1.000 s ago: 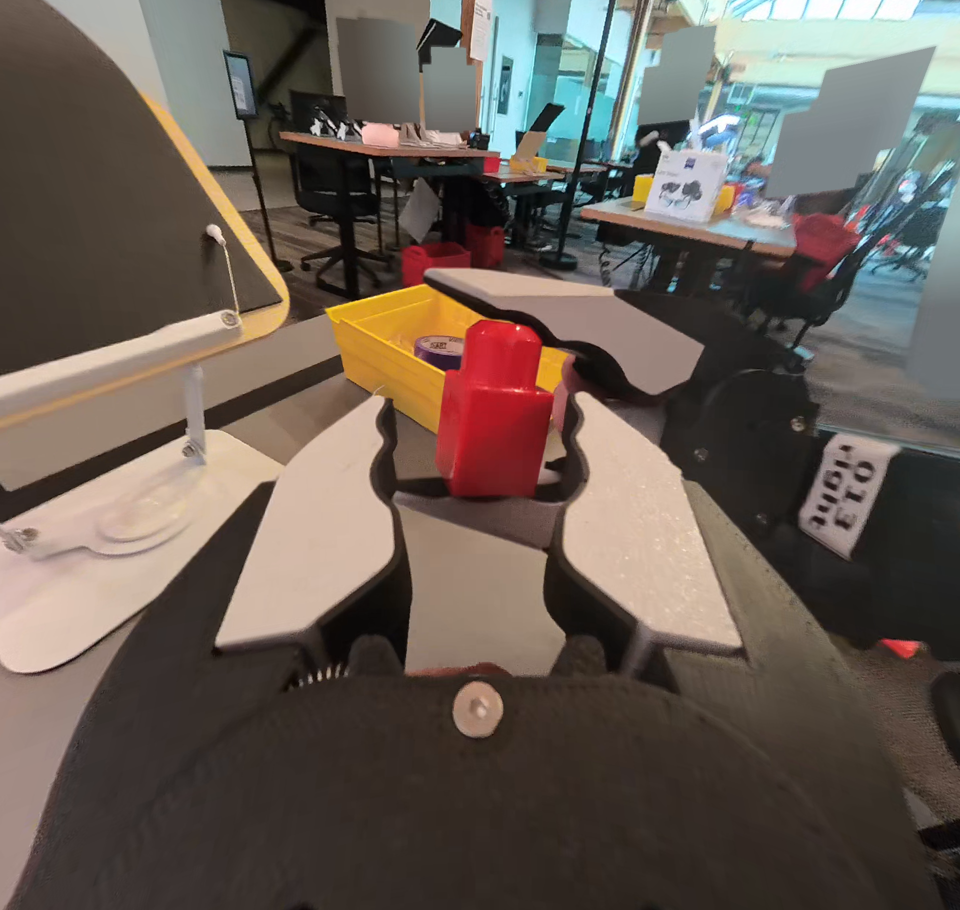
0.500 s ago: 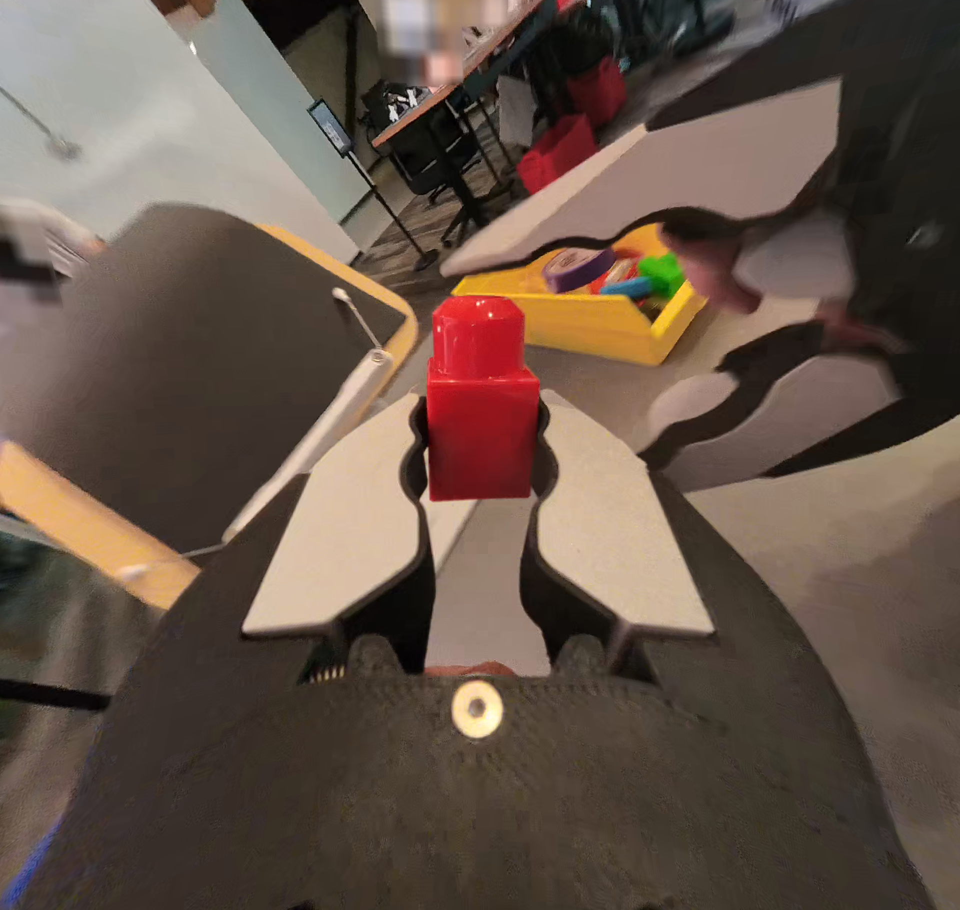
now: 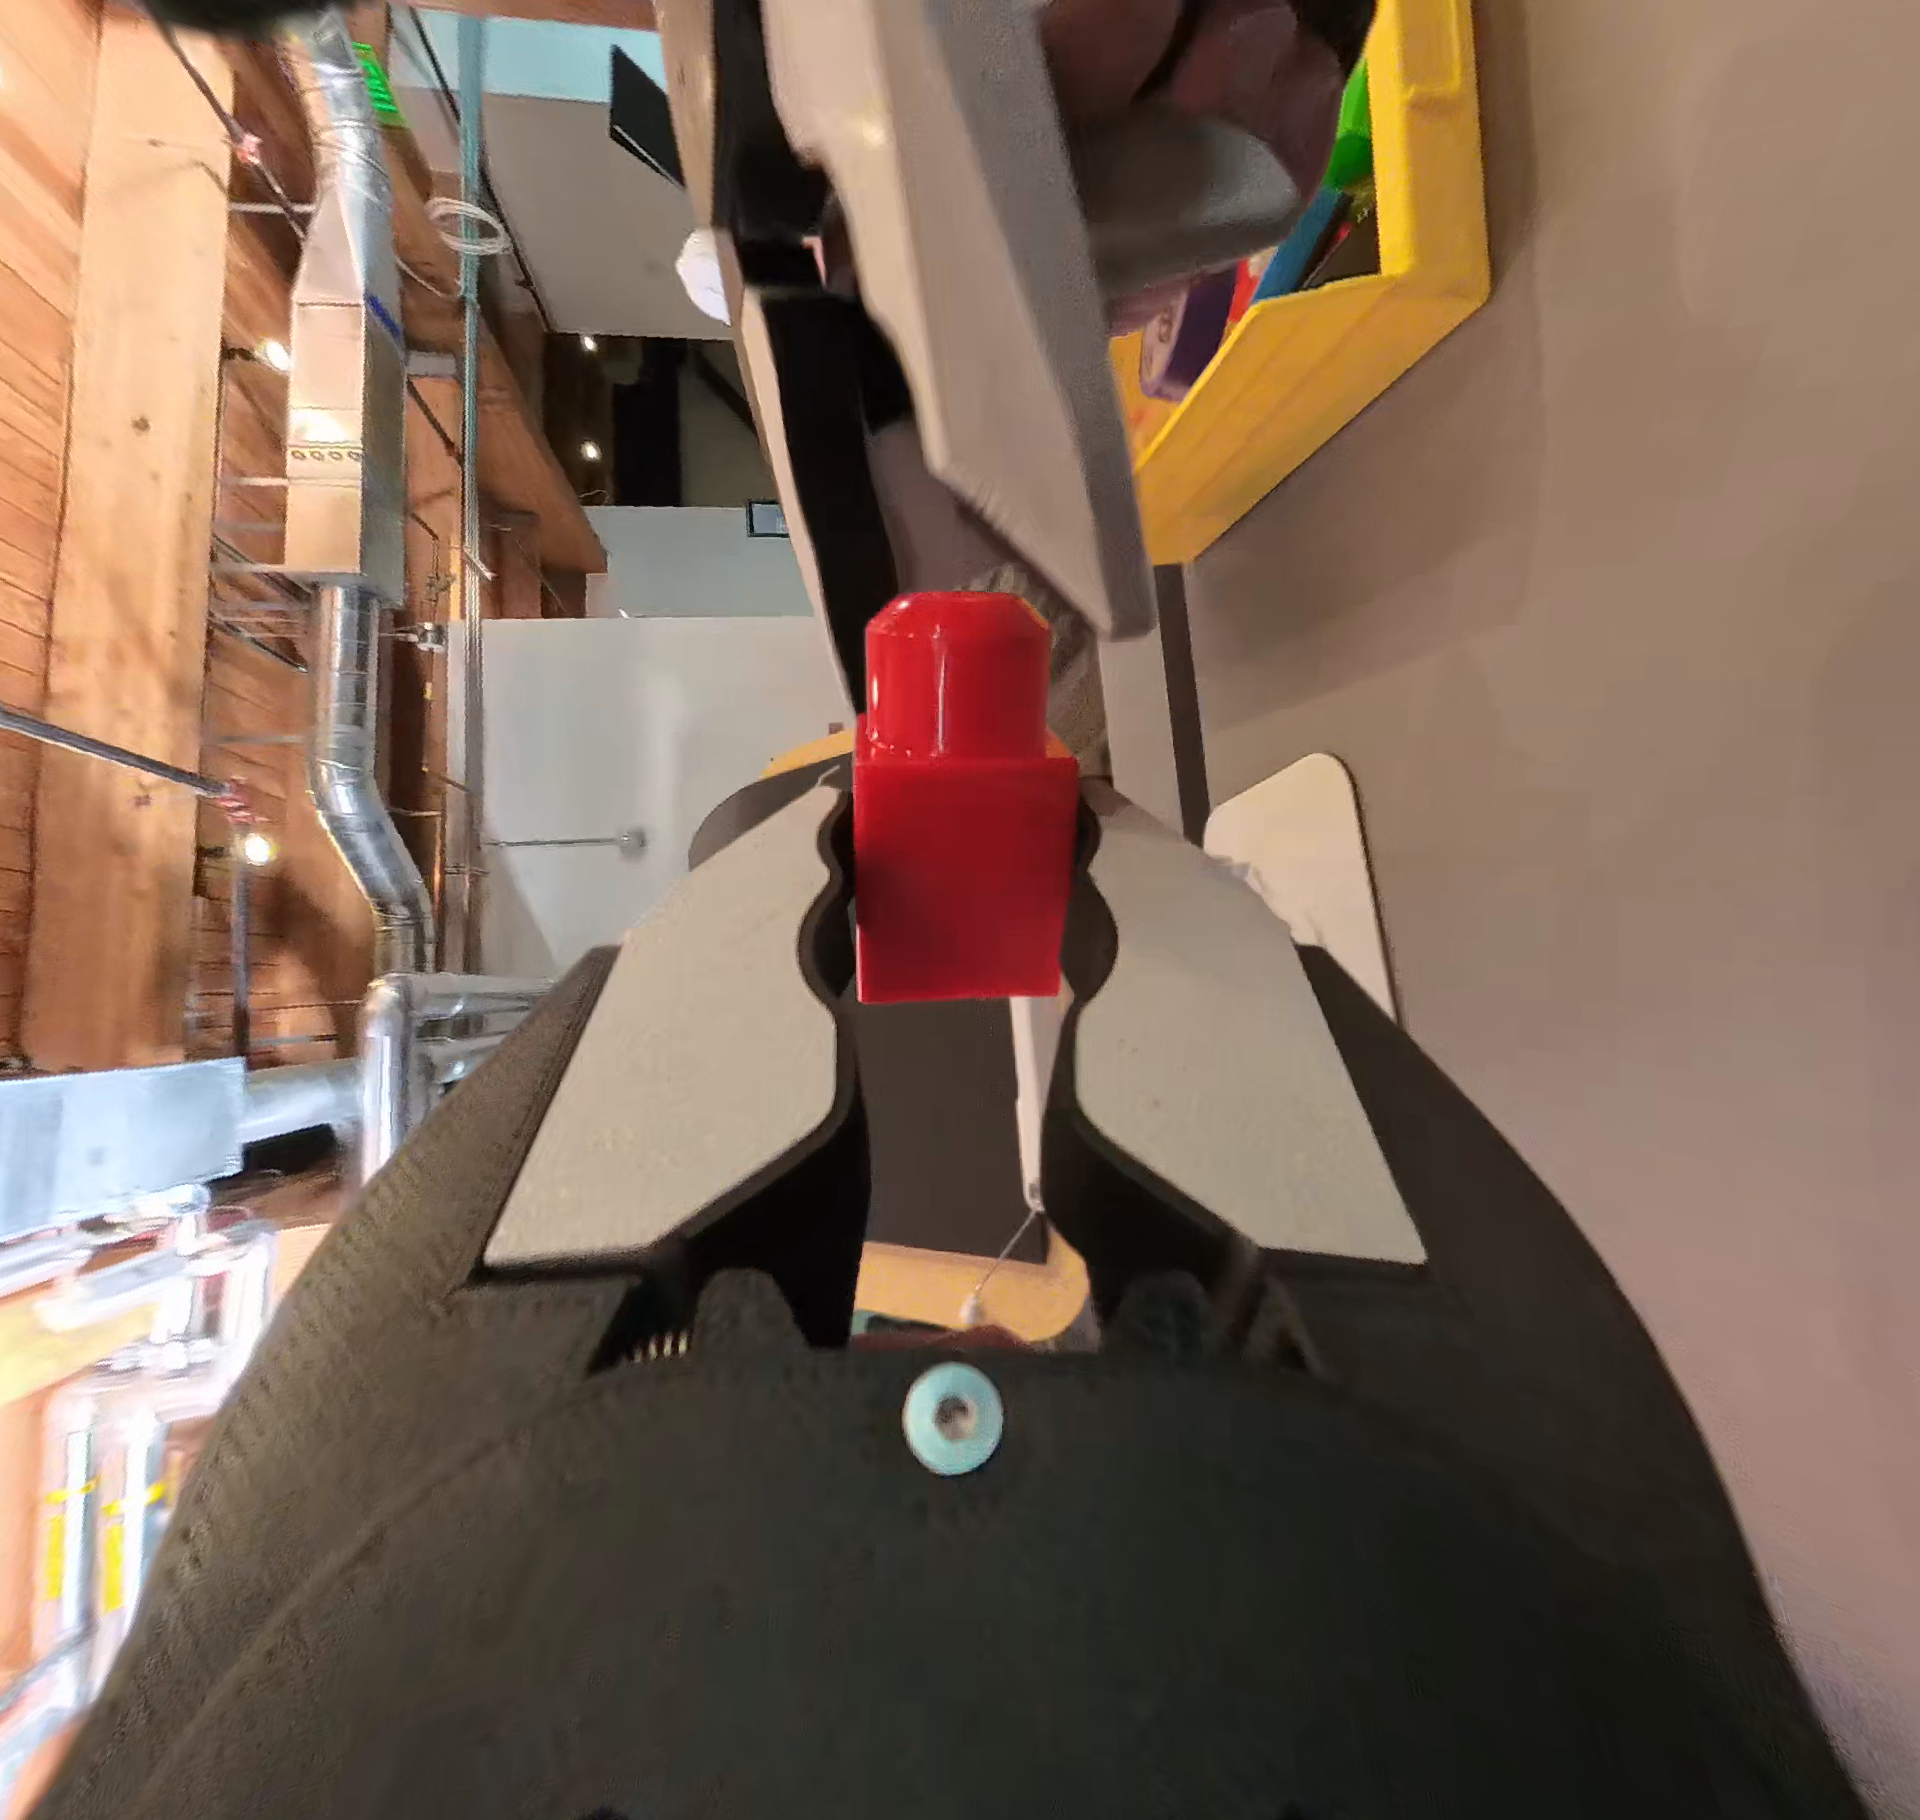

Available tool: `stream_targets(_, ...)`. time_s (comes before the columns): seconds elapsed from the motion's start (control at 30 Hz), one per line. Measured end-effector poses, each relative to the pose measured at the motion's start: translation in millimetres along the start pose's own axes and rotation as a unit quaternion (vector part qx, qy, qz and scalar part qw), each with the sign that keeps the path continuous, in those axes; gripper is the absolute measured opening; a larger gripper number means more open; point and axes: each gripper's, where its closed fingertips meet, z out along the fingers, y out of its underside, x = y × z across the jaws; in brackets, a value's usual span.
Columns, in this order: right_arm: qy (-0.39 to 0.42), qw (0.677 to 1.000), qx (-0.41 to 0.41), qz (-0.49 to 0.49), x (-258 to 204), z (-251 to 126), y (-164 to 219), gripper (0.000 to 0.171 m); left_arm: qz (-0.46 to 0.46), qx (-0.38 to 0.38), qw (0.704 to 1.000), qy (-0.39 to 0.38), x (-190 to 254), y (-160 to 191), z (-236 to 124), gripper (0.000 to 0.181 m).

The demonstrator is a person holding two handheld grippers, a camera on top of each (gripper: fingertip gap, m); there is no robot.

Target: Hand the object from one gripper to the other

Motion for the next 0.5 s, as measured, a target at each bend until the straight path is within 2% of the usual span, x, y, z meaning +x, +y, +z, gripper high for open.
stream_targets(0.13, 0.048, 0.998, -0.009, 0.041, 14, 10, 3, 0.062, 0.036, -0.039, 0.999, 0.002, 2, 4, 8, 0.037)
stream_targets(0.2, 0.064, 0.996, -0.005, 0.057, 17, 12, 3, 0.045, 0.042, -0.060, 0.997, 0.007, 6, 8, 11, 0.037)
stream_targets(0.27, 0.090, 0.994, -0.026, 0.059, 22, 14, 11, 0.034, 0.047, -0.069, 0.996, 0.010, 10, 10, 13, 0.036)
stream_targets(0.4, 0.089, 0.993, -0.020, 0.075, 26, 16, 16, 0.033, 0.055, -0.088, 0.994, 0.020, 16, 16, 18, 0.037)
stream_targets(0.5, 0.086, 0.993, 0.028, 0.080, 29, 12, 8, 0.033, 0.017, -0.086, 0.996, 0.016, 11, 16, 16, 0.039)
